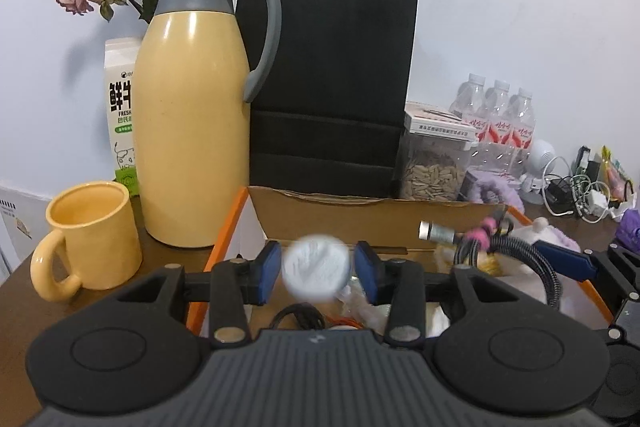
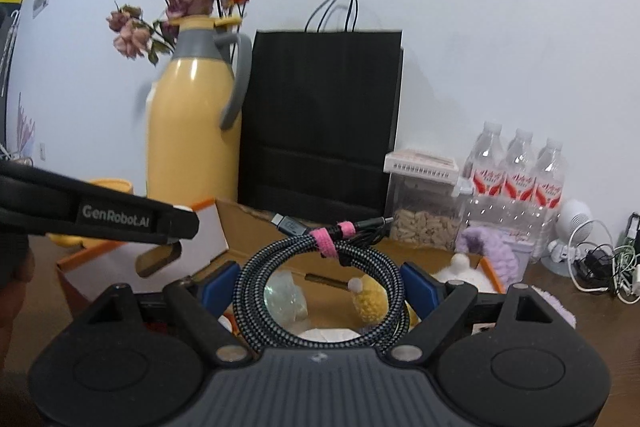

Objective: Organize objects
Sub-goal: 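Lower the cable and cap into the box and open both grippers, then move back and grasp the large white cap with the right gripper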

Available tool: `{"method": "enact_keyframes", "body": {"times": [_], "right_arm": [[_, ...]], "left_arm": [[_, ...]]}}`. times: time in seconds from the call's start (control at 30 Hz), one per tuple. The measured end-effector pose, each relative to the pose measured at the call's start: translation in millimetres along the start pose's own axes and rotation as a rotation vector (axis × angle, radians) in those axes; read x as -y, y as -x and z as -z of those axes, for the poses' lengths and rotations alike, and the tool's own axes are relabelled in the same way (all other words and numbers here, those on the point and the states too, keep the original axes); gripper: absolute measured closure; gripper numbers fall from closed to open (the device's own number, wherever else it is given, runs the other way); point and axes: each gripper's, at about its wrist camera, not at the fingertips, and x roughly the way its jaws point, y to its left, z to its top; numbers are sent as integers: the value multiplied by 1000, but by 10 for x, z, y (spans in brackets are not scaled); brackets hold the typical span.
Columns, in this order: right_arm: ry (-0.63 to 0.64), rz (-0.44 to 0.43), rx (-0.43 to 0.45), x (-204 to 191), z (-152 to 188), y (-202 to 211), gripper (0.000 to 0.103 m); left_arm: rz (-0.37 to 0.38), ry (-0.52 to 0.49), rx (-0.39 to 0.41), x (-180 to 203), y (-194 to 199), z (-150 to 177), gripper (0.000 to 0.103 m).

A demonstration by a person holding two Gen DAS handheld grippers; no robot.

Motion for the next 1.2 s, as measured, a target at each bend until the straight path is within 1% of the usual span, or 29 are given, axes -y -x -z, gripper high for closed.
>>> {"method": "enact_keyframes", "body": {"times": [0.03, 0.07, 0.1, 0.13, 0.37, 0.57, 0.7, 0.93, 1.2], "right_arm": [[-8, -5, -15, 20, 20, -40, 12], [-16, -7, -20, 37, 35, -54, 9], [-28, -3, -22, 52, 47, -60, 2], [-36, -1, -19, 62, 53, -52, 0], [-19, 9, -11, 29, 61, 0, 0], [-9, 29, 9, 6, 60, 92, 0], [-3, 47, 34, 6, 63, 207, 0], [-32, 72, 54, 95, 139, 506, 0], [-35, 82, 28, 161, 337, 894, 0]], "left_arm": [[-3, -10, 9, 4, -12, 6, 20], [-4, -15, 27, 4, -11, 14, 0], [-8, -15, 60, 2, 10, 31, 0], [-11, -17, 76, 8, 26, 39, 0], [-24, -19, 60, 28, 20, 50, 0], [-32, -15, 78, 36, 76, 62, 0], [-25, -9, 101, 30, 168, 81, 0], [-32, 14, 71, 2, 357, 191, 0], [-50, 16, 34, -16, 615, 421, 0]]}}
